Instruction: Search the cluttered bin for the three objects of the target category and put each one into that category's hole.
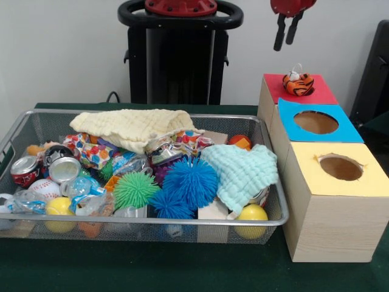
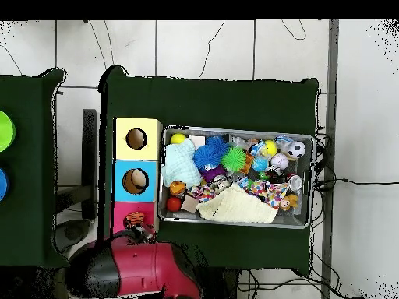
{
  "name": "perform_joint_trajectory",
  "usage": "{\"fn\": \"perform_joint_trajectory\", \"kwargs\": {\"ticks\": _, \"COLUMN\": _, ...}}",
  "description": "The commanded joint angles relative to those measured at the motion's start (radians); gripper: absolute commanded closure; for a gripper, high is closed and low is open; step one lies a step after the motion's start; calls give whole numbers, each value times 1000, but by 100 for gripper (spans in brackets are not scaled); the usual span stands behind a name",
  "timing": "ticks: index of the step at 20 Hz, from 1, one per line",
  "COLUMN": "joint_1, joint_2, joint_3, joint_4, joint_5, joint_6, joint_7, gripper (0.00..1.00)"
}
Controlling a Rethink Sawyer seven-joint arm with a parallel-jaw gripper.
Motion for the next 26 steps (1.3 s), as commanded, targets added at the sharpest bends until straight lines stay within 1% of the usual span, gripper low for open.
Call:
{"fn": "perform_joint_trajectory", "kwargs": {"ticks": 1, "joint_1": -50, "joint_2": 62, "joint_3": 101, "joint_4": -29, "joint_5": 5, "joint_6": -43, "joint_7": 149, "gripper": 0}}
{"fn": "perform_joint_trajectory", "kwargs": {"ticks": 7, "joint_1": -42, "joint_2": 63, "joint_3": 94, "joint_4": -37, "joint_5": -5, "joint_6": -27, "joint_7": 166, "gripper": 0}}
{"fn": "perform_joint_trajectory", "kwargs": {"ticks": 13, "joint_1": -32, "joint_2": 68, "joint_3": 82, "joint_4": -34, "joint_5": -20, "joint_6": -43, "joint_7": 176, "gripper": 0}}
{"fn": "perform_joint_trajectory", "kwargs": {"ticks": 14, "joint_1": -31, "joint_2": 67, "joint_3": 81, "joint_4": -34, "joint_5": -21, "joint_6": -42, "joint_7": 176, "gripper": 100}}
{"fn": "perform_joint_trajectory", "kwargs": {"ticks": 17, "joint_1": -27, "joint_2": 71, "joint_3": 75, "joint_4": -33, "joint_5": -27, "joint_6": -50, "joint_7": 180, "gripper": 100}}
{"fn": "perform_joint_trajectory", "kwargs": {"ticks": 26, "joint_1": -49, "joint_2": 67, "joint_3": 98, "joint_4": -18, "joint_5": -11, "joint_6": -62, "joint_7": 164, "gripper": 100}}
